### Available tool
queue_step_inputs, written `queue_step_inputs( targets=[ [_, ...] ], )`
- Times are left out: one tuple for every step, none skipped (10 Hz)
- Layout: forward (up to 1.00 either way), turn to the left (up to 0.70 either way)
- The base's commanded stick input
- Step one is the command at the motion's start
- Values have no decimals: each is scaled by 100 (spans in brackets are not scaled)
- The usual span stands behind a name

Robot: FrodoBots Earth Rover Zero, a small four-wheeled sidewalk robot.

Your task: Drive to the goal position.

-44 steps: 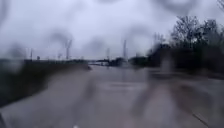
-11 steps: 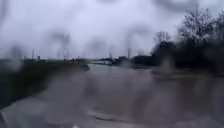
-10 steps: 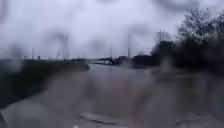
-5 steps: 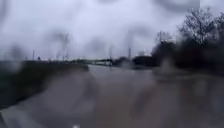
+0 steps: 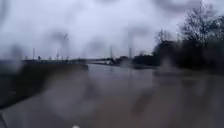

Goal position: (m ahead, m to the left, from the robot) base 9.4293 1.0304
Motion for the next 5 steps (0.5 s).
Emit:
queue_step_inputs(
  targets=[
    [70, 0],
    [70, 0],
    [70, 0],
    [70, 0],
    [70, 0]
  ],
)
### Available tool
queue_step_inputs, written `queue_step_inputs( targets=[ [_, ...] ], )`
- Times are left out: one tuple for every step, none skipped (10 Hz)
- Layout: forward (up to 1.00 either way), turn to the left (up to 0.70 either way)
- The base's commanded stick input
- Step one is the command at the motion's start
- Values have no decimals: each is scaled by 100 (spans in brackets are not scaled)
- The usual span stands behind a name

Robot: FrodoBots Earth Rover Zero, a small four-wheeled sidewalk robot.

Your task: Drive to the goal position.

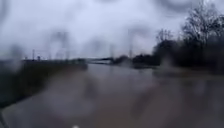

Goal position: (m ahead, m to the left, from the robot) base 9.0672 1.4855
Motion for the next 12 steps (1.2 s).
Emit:
queue_step_inputs(
  targets=[
    [70, 0],
    [70, 0],
    [70, 0],
    [70, 0],
    [70, 0],
    [70, 0],
    [70, 0],
    [70, 0],
    [70, 0],
    [70, 0],
    [70, 0],
    [70, 0]
  ],
)
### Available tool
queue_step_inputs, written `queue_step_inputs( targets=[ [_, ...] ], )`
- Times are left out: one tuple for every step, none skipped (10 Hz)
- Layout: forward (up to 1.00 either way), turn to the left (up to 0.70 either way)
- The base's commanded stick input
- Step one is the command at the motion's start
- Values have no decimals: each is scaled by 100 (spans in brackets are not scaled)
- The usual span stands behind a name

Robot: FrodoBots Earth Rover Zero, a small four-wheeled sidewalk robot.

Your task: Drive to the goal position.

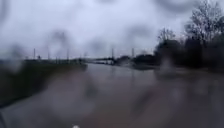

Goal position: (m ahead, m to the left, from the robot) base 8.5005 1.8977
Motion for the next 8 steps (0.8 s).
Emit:
queue_step_inputs(
  targets=[
    [70, 0],
    [70, 0],
    [70, 0],
    [70, 0],
    [70, 0],
    [70, 0],
    [70, 0],
    [70, 0]
  ],
)
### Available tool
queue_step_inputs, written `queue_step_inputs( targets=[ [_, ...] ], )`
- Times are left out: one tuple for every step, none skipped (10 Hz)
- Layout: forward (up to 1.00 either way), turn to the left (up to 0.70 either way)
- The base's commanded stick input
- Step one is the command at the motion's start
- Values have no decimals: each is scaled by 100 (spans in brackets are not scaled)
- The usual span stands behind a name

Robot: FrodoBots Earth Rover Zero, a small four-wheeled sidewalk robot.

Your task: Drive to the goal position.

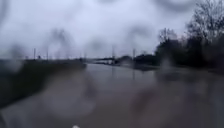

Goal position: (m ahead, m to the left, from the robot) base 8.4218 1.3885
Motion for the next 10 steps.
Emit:
queue_step_inputs(
  targets=[
    [70, 0],
    [70, 0],
    [70, 0],
    [70, 0],
    [70, 0],
    [70, 0],
    [70, 0],
    [70, 0],
    [70, 0],
    [70, 0]
  ],
)
